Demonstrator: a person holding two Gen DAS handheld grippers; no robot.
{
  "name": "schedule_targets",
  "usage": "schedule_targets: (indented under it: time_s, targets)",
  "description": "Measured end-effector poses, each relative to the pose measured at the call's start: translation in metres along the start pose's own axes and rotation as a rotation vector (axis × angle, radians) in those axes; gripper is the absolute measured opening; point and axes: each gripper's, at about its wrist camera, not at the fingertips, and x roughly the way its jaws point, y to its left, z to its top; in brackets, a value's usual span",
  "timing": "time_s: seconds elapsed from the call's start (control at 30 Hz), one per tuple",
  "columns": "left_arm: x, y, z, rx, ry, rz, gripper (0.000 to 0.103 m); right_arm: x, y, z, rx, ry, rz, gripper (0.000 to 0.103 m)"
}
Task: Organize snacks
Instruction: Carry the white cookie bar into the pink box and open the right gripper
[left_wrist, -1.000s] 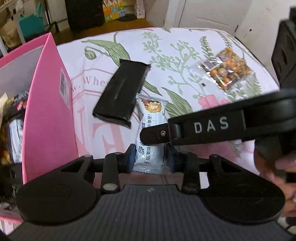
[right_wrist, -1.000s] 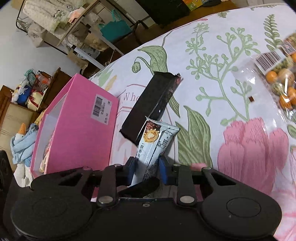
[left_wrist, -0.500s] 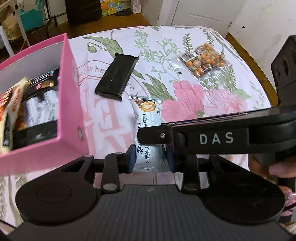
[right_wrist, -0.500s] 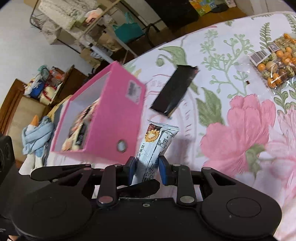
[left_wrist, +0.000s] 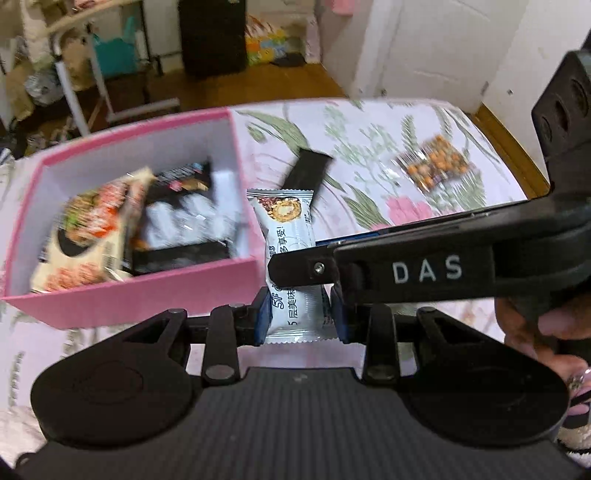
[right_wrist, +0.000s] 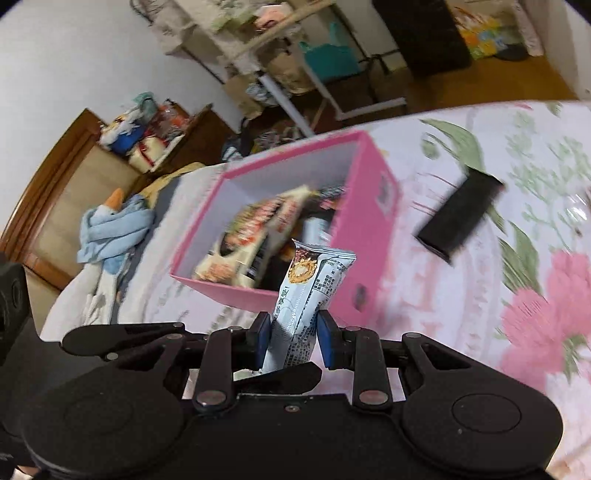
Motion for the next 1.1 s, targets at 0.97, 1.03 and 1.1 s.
schedule_targets:
  time_s: [0.97,1.03,1.1]
  targets:
    - [0.039,0.089,0.031,-0.097,-0.056,0.147,0.054,0.082,0.026,0.067,-0.083,0.045,-0.052,0.047]
    - [0.031,0.086,0.030,-0.090,-0.059,0.145,0.055,0.066,0.025,0.065,-0.104,0.028,-0.056,0.048]
    - [0.022,0.082,0.028,-0.082,-0.063,0.142,0.055,0.047,0.021,0.063,-0.127,0.011,-0.077,0.049]
